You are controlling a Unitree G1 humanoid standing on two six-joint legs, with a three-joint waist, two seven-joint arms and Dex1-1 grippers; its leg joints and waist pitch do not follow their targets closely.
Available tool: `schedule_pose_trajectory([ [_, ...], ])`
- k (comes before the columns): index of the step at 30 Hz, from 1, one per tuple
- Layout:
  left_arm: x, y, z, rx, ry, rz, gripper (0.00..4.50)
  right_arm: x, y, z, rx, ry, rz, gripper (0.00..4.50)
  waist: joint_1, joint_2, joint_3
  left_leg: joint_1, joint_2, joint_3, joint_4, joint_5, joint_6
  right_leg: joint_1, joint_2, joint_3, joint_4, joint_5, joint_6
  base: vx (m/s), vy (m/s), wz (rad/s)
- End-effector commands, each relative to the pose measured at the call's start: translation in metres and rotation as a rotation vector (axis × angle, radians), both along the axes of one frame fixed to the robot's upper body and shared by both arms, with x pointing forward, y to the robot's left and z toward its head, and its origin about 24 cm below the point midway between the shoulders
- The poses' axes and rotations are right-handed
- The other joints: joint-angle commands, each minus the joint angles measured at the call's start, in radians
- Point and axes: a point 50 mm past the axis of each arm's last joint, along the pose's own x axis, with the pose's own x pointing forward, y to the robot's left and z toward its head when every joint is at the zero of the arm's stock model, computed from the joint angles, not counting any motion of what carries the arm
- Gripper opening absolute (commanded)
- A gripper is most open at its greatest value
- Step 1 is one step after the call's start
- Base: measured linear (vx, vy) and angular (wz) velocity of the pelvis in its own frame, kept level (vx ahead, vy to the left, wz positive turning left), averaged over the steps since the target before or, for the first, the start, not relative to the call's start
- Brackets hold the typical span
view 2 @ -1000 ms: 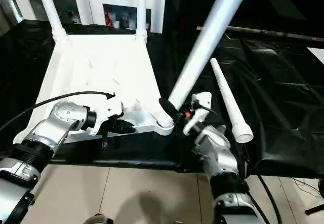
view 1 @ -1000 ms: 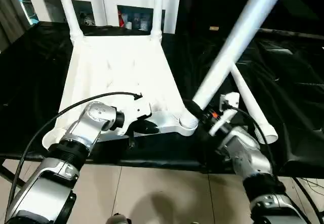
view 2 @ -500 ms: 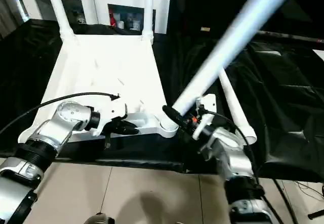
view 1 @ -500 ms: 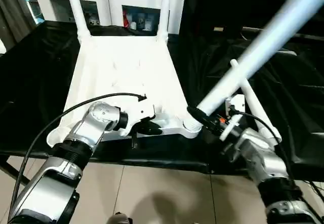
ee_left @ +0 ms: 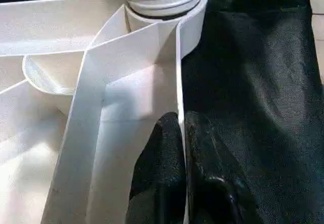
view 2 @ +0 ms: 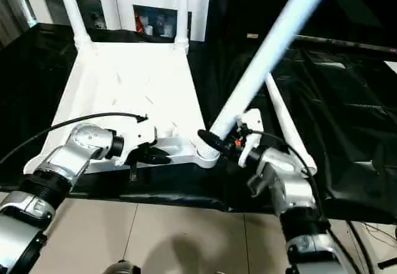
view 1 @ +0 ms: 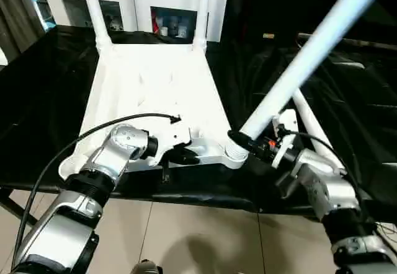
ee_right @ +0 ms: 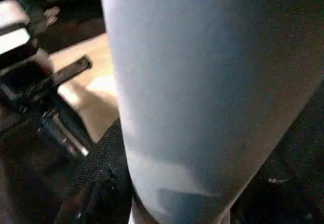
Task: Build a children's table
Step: Insert table leg to table base
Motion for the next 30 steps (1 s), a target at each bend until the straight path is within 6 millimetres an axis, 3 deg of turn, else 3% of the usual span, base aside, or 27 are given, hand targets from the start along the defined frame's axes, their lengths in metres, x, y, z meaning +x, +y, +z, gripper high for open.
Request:
schedule_pose_trajectory([
  [1,0.006,0.013,0.009,0.003,-0.046,0.049,0.00,-0.008,-0.024,-0.015,-0.117,0.086,-0.021,1.91,-0.009,0.002,-0.071,0.026,0.031,-0.006,-0.072,-0.229,0.013,0.040,-0.083,0.050,-0.089,-0.262,-0.183,0.000,0.000,0.00],
  [8,0.006,0.012,0.007,0.009,-0.046,0.051,0.00,-0.006,-0.014,-0.009,-0.188,0.079,0.084,1.91,-0.008,-0.002,-0.069,0.026,0.031,-0.006,-0.073,-0.235,0.011,0.040,-0.084,0.049,-0.091,-0.292,-0.175,0.000,0.000,0.00],
  [17,0.004,0.011,0.006,0.008,-0.046,0.038,0.00,0.002,-0.011,-0.003,-0.192,0.069,0.083,1.91,-0.010,0.002,-0.070,0.025,0.031,-0.007,-0.073,-0.239,0.006,0.040,-0.085,0.049,-0.091,-0.297,-0.173,0.000,0.000,0.00],
  [23,0.005,0.010,0.006,0.008,-0.048,0.035,0.00,0.001,-0.006,-0.013,-0.230,0.123,0.133,1.91,-0.013,-0.001,-0.071,0.023,0.031,-0.006,-0.072,-0.231,0.011,0.041,-0.084,0.049,-0.088,-0.277,-0.182,0.000,0.000,0.00],
  [30,0.005,0.010,0.007,0.003,-0.049,0.018,0.00,-0.003,-0.004,-0.029,-0.267,0.169,0.158,1.91,-0.021,0.001,-0.068,0.025,0.031,-0.009,-0.074,-0.270,0.001,0.038,-0.086,0.048,-0.097,-0.351,-0.171,0.000,0.000,0.00],
])
